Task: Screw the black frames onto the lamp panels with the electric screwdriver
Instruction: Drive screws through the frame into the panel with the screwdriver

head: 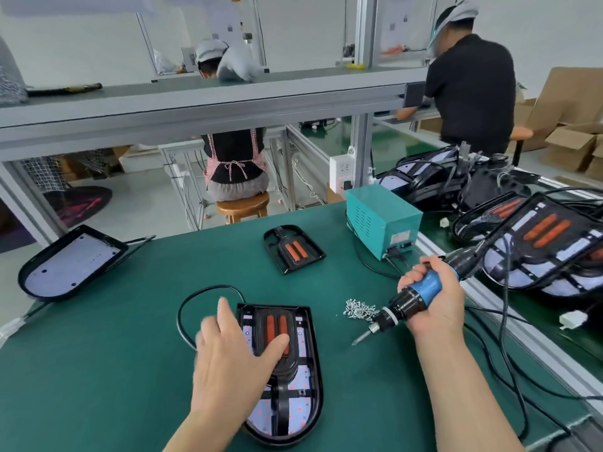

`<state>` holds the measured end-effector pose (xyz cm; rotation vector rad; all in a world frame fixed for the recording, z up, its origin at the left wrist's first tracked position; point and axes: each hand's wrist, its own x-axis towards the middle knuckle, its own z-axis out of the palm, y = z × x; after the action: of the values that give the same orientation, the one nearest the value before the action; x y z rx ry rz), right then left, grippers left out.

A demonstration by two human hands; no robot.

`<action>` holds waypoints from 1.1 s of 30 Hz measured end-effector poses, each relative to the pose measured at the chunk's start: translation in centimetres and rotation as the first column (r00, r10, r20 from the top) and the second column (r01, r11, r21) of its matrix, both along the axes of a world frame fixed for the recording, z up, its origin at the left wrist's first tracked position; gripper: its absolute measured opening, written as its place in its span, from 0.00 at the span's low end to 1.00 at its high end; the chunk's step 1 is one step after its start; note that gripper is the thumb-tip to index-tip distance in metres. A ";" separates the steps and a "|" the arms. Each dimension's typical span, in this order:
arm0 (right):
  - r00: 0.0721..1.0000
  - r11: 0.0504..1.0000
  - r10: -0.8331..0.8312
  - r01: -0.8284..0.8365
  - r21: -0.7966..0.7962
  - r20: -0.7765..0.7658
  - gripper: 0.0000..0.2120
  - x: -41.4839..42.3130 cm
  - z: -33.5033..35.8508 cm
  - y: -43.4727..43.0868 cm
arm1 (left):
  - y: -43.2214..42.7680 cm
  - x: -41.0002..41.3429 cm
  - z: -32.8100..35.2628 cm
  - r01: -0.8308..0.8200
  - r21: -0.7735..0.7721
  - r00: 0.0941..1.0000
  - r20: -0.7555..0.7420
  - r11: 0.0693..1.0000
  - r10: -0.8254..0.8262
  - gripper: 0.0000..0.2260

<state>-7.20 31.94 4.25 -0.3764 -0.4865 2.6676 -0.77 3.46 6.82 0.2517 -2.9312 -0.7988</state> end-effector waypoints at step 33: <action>0.995 0.986 0.102 -0.103 -0.131 -0.016 0.05 0.2 0.1 -0.8 | 6.5 -2.9 2.2 0.432 0.529 0.883 -0.083 0.731 -0.462 0.06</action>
<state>-6.99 31.13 4.34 -0.3875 -0.3362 2.8089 -3.64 10.00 9.04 -0.4406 -2.7660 -1.7046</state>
